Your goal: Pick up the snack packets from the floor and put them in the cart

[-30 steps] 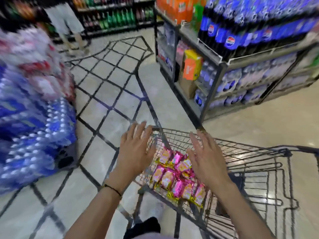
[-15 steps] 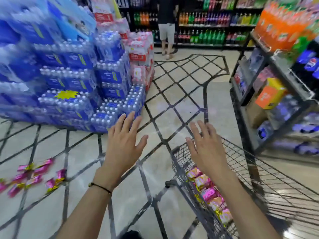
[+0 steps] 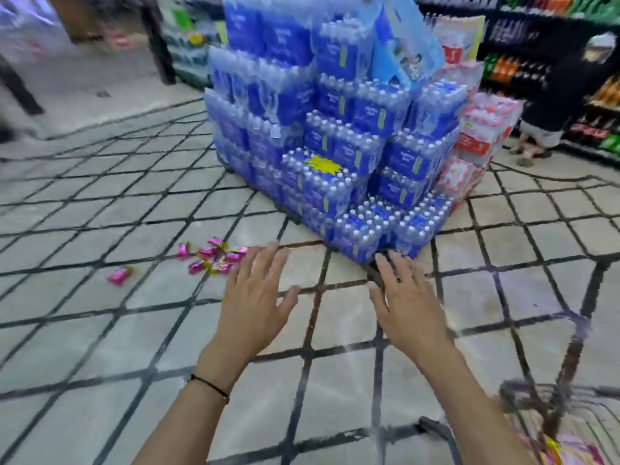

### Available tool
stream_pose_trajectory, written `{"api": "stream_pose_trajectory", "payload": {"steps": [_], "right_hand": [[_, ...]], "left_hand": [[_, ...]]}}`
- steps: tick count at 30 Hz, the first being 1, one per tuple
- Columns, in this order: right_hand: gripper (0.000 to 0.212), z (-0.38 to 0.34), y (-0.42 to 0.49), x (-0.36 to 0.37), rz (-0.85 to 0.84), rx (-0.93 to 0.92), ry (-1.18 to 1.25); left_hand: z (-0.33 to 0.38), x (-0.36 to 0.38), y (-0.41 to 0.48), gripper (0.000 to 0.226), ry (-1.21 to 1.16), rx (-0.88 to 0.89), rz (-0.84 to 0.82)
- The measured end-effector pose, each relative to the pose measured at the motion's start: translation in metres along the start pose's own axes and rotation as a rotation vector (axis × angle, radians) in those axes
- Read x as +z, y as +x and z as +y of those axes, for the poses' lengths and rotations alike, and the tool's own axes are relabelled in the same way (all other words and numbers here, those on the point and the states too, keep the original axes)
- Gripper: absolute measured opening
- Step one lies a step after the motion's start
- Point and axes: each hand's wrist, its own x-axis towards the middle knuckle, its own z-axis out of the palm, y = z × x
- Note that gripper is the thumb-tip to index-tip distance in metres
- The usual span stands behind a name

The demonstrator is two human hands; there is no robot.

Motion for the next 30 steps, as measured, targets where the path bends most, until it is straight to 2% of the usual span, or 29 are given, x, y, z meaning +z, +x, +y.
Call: {"api": "stream_pose_trajectory", "payload": {"steps": [5,9,17,20,24,30], "right_hand": [[0.056,-0.127,0.066,0.04,-0.04,-0.15,0.072],[0.06,-0.197,0.104,0.069,-0.109,-0.261,0.08],[0.055,-0.272,0.207,0.138,-0.205,-0.387,0.09],[0.057,-0.298,0.259,0.166,-0.226,-0.417,0.123],[0.049,-0.333,0.331,0.201,-0.271,-0.46,0.136],[0.054,-0.385,0.447,0.246,-0.33,-0.528,0.1]], "left_hand": [[-0.129,-0.029,-0.012,0.065,0.059,-0.206,0.007],[-0.204,-0.04,-0.018,0.064,0.067,-0.316,0.018],[-0.305,-0.014,0.016,0.063,0.084,-0.497,-0.035],[-0.343,0.003,0.048,0.062,0.077,-0.541,-0.067],[-0.393,0.021,0.103,0.061,0.091,-0.574,-0.119],[-0.473,0.034,0.18,0.068,0.092,-0.619,-0.138]]}}
